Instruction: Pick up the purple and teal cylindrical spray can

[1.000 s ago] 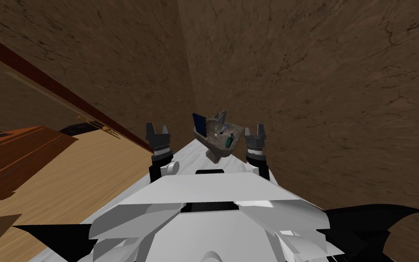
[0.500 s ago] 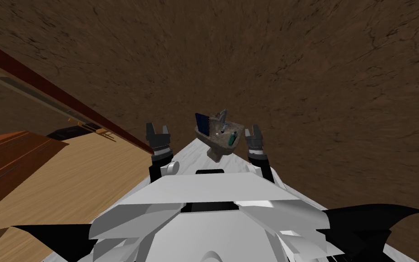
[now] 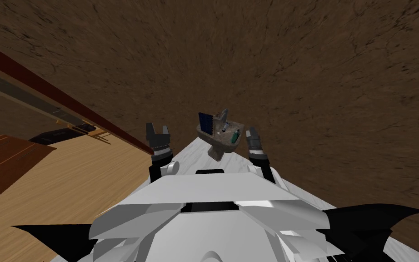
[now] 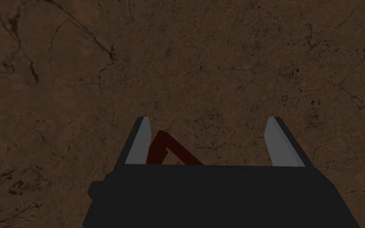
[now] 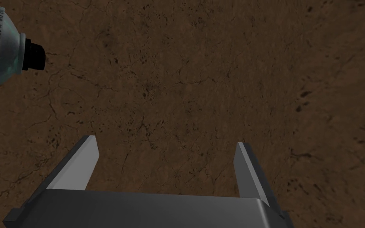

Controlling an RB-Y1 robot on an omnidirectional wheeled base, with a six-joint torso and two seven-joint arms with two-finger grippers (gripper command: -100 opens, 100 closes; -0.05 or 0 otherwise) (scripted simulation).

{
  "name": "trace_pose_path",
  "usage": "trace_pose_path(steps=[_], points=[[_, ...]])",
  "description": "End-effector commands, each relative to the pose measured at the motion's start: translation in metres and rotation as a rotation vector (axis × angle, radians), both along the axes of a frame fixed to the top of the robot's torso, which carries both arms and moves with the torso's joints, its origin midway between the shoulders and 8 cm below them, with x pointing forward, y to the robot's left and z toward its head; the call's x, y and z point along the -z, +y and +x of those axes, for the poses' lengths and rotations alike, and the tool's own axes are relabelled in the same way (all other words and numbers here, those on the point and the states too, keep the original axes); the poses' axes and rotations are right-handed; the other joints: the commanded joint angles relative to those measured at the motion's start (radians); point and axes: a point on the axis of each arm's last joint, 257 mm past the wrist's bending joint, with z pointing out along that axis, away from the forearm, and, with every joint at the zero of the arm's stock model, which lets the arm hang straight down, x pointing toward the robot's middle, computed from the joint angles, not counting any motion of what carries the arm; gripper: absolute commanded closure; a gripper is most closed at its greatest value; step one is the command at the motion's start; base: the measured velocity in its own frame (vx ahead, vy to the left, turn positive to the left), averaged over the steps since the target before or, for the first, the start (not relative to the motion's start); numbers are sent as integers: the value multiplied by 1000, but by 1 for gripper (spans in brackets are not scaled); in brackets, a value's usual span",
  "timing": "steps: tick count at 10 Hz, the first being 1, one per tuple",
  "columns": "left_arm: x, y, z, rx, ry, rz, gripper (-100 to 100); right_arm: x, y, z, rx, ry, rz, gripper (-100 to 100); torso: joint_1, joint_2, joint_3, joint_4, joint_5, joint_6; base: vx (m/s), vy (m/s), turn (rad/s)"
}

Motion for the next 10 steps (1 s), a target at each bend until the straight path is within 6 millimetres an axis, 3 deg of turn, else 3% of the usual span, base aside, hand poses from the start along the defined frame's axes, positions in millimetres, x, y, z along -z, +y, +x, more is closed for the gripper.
trace_pose_path(steps=[1, 10], points=[[0, 0, 0, 0, 0, 0, 0, 7, -6, 2, 45, 32, -46, -100, 0, 0, 0, 0, 0, 0, -30, 112, -94], [0, 0, 0, 0, 0, 0, 0, 73, -60, 3, 295, 253, -395, -100, 0, -4, -2, -1, 0, 0, 2, 117, -42]])
